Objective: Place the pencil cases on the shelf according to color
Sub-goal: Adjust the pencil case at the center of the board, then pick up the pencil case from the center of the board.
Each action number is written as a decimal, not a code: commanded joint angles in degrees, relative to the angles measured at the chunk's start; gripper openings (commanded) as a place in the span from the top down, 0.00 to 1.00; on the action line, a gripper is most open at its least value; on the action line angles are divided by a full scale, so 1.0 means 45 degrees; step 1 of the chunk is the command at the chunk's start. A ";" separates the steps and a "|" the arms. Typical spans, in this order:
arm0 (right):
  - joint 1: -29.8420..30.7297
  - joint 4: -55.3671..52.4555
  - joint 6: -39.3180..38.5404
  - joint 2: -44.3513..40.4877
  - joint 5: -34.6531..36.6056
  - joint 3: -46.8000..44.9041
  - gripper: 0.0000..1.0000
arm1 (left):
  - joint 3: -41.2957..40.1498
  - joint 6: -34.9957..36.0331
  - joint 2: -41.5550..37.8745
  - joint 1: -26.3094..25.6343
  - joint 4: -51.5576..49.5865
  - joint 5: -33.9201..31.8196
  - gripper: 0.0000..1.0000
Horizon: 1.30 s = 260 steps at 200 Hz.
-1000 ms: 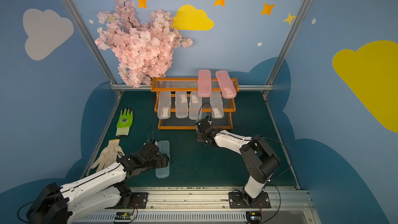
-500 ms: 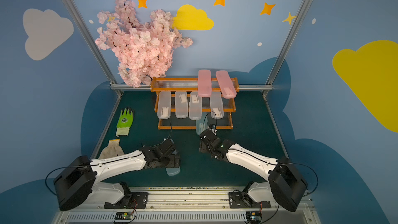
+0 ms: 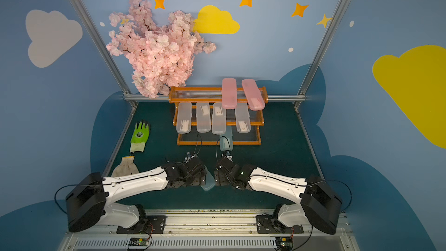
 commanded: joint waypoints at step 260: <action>0.2121 -0.2040 -0.0749 0.5591 0.0628 0.4108 0.36 | -0.2445 -0.0039 -0.7308 0.2803 -0.3087 -0.1288 0.00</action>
